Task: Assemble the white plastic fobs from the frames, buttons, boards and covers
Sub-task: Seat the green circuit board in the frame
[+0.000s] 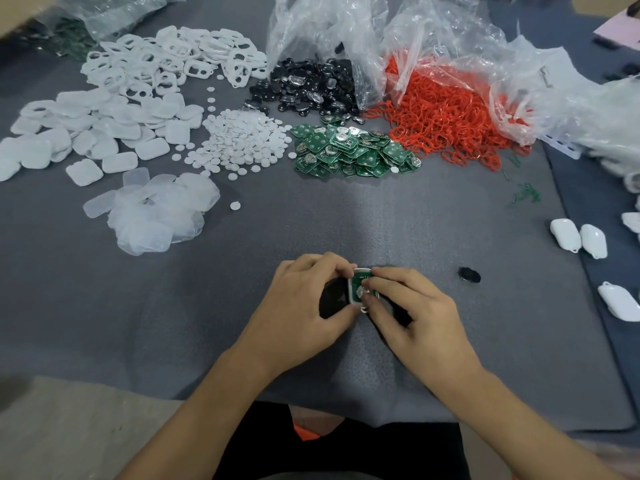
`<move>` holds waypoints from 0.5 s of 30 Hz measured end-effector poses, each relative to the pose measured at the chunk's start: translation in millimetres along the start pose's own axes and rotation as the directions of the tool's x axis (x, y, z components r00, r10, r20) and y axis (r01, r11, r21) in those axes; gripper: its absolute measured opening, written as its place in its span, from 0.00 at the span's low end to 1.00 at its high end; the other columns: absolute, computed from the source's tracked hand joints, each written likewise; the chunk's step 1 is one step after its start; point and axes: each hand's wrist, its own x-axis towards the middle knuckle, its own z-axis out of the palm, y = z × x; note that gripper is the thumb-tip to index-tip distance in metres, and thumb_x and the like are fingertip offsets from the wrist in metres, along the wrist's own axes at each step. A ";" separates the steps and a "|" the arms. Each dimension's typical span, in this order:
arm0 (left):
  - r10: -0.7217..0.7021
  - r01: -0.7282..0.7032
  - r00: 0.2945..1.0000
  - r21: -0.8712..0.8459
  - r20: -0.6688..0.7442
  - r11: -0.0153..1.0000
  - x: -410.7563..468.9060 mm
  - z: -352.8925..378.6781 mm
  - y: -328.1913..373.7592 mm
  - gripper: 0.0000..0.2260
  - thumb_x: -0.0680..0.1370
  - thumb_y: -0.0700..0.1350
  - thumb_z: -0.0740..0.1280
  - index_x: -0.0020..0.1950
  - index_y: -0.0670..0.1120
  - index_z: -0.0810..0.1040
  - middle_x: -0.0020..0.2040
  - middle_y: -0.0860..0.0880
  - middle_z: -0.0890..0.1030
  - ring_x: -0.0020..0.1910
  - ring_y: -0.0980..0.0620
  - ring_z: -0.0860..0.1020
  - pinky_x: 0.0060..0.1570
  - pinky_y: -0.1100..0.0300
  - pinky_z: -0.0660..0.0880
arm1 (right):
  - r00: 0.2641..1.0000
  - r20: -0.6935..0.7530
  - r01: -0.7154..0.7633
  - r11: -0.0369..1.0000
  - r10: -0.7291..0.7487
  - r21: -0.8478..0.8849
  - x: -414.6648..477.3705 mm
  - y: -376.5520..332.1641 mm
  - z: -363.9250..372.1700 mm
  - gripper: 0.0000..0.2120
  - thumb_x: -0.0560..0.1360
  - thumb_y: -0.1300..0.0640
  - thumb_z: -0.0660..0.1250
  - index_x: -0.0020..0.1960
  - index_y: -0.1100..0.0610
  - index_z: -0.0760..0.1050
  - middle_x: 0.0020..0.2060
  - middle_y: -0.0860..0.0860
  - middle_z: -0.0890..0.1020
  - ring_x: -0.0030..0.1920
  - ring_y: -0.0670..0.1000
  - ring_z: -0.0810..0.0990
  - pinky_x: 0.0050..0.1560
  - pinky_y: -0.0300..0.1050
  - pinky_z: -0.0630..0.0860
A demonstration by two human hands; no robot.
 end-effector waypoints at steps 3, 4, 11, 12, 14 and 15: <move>-0.001 0.001 1.000 -0.002 0.008 1.000 0.9 0.0 -1.1 0.16 0.74 0.54 0.75 0.57 0.57 0.73 0.59 0.64 0.79 0.63 0.65 0.72 0.67 0.61 0.63 | 1.000 0.009 0.006 1.000 -0.006 -0.003 0.6 0.8 0.4 0.09 0.77 0.60 0.73 0.56 0.57 0.83 0.57 0.46 0.81 0.59 0.45 0.80 0.60 0.45 0.77; -0.002 0.002 1.000 -0.004 0.009 1.000 0.8 0.4 -1.4 0.16 0.74 0.54 0.75 0.57 0.58 0.73 0.59 0.64 0.79 0.64 0.65 0.72 0.67 0.61 0.63 | 1.000 0.012 0.008 1.000 -0.008 -0.006 0.1 1.7 0.9 0.08 0.77 0.59 0.73 0.56 0.57 0.83 0.57 0.46 0.80 0.59 0.45 0.80 0.60 0.45 0.77; -0.001 0.001 1.000 0.007 -0.003 1.000 0.2 1.6 -1.4 0.16 0.74 0.56 0.73 0.58 0.58 0.72 0.58 0.64 0.78 0.63 0.63 0.73 0.67 0.59 0.64 | 1.000 0.025 0.018 1.000 -0.018 0.005 -0.1 7.3 2.1 0.08 0.78 0.57 0.72 0.57 0.55 0.82 0.58 0.44 0.78 0.60 0.45 0.79 0.61 0.43 0.76; -0.001 0.001 1.000 0.008 -0.001 1.000 0.3 1.5 -1.3 0.16 0.74 0.56 0.73 0.58 0.58 0.72 0.58 0.64 0.78 0.63 0.63 0.73 0.66 0.59 0.64 | 1.000 0.026 0.017 1.000 -0.017 0.005 -0.2 7.2 2.2 0.08 0.78 0.57 0.72 0.57 0.55 0.81 0.58 0.44 0.78 0.60 0.46 0.79 0.61 0.42 0.76; -0.002 0.002 1.000 0.007 -0.001 1.000 0.2 1.3 -1.5 0.16 0.74 0.56 0.73 0.59 0.58 0.73 0.58 0.64 0.78 0.63 0.63 0.73 0.66 0.60 0.64 | 0.999 0.029 0.014 1.000 -0.014 0.006 -0.4 6.7 2.2 0.08 0.78 0.57 0.72 0.57 0.55 0.81 0.58 0.44 0.78 0.60 0.45 0.79 0.61 0.42 0.76; -0.003 0.003 1.000 0.007 -0.002 1.000 0.3 1.3 -1.3 0.16 0.74 0.56 0.73 0.59 0.58 0.73 0.58 0.64 0.78 0.63 0.63 0.73 0.66 0.60 0.64 | 0.999 0.030 0.012 1.000 -0.012 0.007 -0.5 6.7 1.8 0.08 0.78 0.57 0.72 0.57 0.55 0.81 0.58 0.44 0.78 0.60 0.45 0.79 0.61 0.43 0.76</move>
